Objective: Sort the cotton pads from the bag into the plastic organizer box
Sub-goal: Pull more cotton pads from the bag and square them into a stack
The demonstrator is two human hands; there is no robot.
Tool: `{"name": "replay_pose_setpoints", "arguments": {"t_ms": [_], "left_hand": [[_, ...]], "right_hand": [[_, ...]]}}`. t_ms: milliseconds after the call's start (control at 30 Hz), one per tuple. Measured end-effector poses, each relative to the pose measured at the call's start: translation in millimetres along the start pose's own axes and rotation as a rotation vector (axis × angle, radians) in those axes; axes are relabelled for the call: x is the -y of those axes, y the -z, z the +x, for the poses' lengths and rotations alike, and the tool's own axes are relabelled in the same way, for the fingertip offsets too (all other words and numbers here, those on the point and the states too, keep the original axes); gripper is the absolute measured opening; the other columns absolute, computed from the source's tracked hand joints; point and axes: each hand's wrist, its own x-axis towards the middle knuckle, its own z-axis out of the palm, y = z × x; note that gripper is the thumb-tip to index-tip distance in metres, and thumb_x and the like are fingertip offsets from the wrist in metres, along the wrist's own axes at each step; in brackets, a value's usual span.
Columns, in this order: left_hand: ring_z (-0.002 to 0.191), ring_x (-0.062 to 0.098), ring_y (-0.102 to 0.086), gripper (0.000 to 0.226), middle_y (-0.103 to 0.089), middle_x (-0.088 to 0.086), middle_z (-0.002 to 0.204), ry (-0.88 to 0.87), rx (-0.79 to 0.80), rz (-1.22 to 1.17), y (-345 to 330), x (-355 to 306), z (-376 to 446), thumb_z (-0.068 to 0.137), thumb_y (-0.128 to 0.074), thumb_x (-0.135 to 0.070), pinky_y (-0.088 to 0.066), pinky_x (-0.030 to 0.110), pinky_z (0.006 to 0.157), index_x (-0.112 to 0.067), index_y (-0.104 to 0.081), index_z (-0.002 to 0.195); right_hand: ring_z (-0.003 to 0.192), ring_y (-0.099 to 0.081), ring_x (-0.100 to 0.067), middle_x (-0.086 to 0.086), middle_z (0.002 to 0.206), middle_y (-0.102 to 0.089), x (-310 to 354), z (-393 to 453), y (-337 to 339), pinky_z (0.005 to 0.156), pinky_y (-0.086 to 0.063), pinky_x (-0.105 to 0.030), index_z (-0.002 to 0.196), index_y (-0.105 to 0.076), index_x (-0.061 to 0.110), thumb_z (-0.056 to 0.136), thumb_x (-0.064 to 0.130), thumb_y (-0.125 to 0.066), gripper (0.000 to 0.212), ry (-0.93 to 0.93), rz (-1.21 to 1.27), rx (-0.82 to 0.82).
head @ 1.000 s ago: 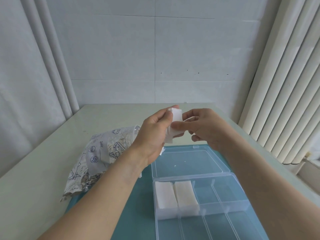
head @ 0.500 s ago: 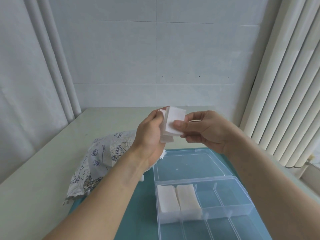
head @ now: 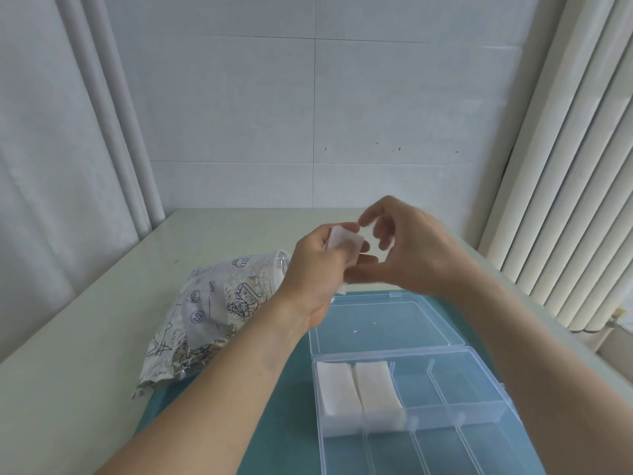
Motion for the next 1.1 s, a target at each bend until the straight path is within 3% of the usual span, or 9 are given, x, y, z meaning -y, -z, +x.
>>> {"name": "replay_pose_setpoints", "arguments": {"t_ms": [100,233,333,500,633,733,833,1000,1100], "left_hand": [[0.075,0.022,-0.072,0.044,-0.069,0.011,0.104,-0.004,0.003,-0.029,-1.2,-0.6,-0.8,0.097,-0.06,-0.006,-0.06,0.032,0.071,-0.009,-0.044,0.139],[0.065,0.01,-0.07,0.069,-0.065,0.012,0.12,0.059,0.067,0.016,-1.6,-2.2,-3.7,0.095,-0.065,-0.01,-0.054,0.021,0.06,-0.014,-0.026,0.151],[0.067,0.012,-0.068,0.047,-0.067,0.008,0.095,0.105,0.141,0.071,0.3,-4.7,-4.2,0.095,-0.063,-0.008,-0.051,0.022,0.053,-0.006,-0.046,0.139],[0.075,0.02,-0.069,0.016,-0.068,0.005,0.082,0.326,0.356,-0.142,6.9,-8.2,-4.8,0.092,-0.059,-0.006,-0.058,0.037,0.077,-0.01,-0.064,0.106],[0.07,0.017,-0.068,0.015,-0.068,0.005,0.082,0.28,0.349,-0.162,7.0,-5.7,-3.5,0.091,-0.06,-0.003,-0.056,0.026,0.062,-0.011,-0.065,0.102],[0.074,0.019,-0.067,0.014,-0.067,0.009,0.087,0.255,0.357,-0.117,5.7,-3.2,-2.3,0.091,-0.061,-0.003,-0.053,0.026,0.06,-0.007,-0.064,0.104],[0.08,0.021,-0.067,0.02,-0.067,0.008,0.091,0.31,0.419,-0.183,9.0,-7.1,-2.1,0.085,-0.065,-0.009,-0.057,0.032,0.067,-0.014,-0.063,0.103],[0.064,0.019,-0.06,0.019,-0.059,0.007,0.076,0.383,0.392,-0.226,16.1,-5.7,1.0,0.075,-0.074,-0.012,-0.053,0.027,0.06,-0.011,-0.063,0.09],[0.064,0.017,-0.062,0.009,-0.06,0.006,0.075,0.318,0.367,-0.187,10.1,-2.2,-0.9,0.086,-0.066,-0.005,-0.051,0.026,0.06,-0.011,-0.063,0.081]], "right_hand": [[0.106,-0.05,-0.003,0.014,0.118,-0.05,0.8,-2.1,-4.1,0.087,-0.039,-0.017,0.142,-0.04,0.037,0.049,0.052,-0.095,0.109,0.126,-0.08,0.137],[0.121,-0.049,-0.012,0.009,0.128,-0.055,6.7,-2.9,-11.7,0.1,-0.042,-0.027,0.148,-0.041,0.027,0.055,0.051,-0.094,0.11,0.144,-0.137,0.115],[0.114,-0.054,-0.011,0.01,0.129,-0.06,9.5,-3.6,-9.5,0.091,-0.041,-0.022,0.143,-0.049,0.024,0.062,0.043,-0.093,0.094,0.17,-0.131,0.115],[0.094,-0.046,0.004,0.011,0.133,-0.056,8.0,-3.3,-3.1,0.088,-0.046,-0.024,0.147,-0.044,0.033,0.066,0.031,-0.089,0.093,0.174,-0.016,0.146],[0.099,-0.056,-0.008,0.011,0.124,-0.06,6.5,-2.7,-5.2,0.092,-0.05,-0.03,0.147,-0.041,0.033,0.059,0.041,-0.094,0.103,0.114,-0.089,0.2],[0.077,-0.06,-0.001,0.016,0.093,-0.066,4.7,-2.1,-6.7,0.07,-0.049,-0.024,0.119,-0.06,0.03,0.06,0.037,-0.094,0.069,0.131,-0.113,0.203],[0.076,-0.062,0.0,0.019,0.089,-0.066,3.4,-2.4,-4.7,0.065,-0.05,-0.017,0.111,-0.063,0.031,0.063,0.03,-0.092,0.057,0.162,-0.043,0.212],[0.119,-0.046,-0.005,0.019,0.134,-0.048,5.3,-3.5,-4.6,0.101,-0.042,-0.028,0.139,-0.049,0.035,0.056,0.049,-0.093,0.095,0.173,-0.221,0.216],[0.112,-0.044,0.0,0.021,0.131,-0.049,9.6,-5.2,-10.2,0.094,-0.038,-0.02,0.14,-0.049,0.035,0.055,0.045,-0.095,0.098,0.218,-0.178,0.255]]}}
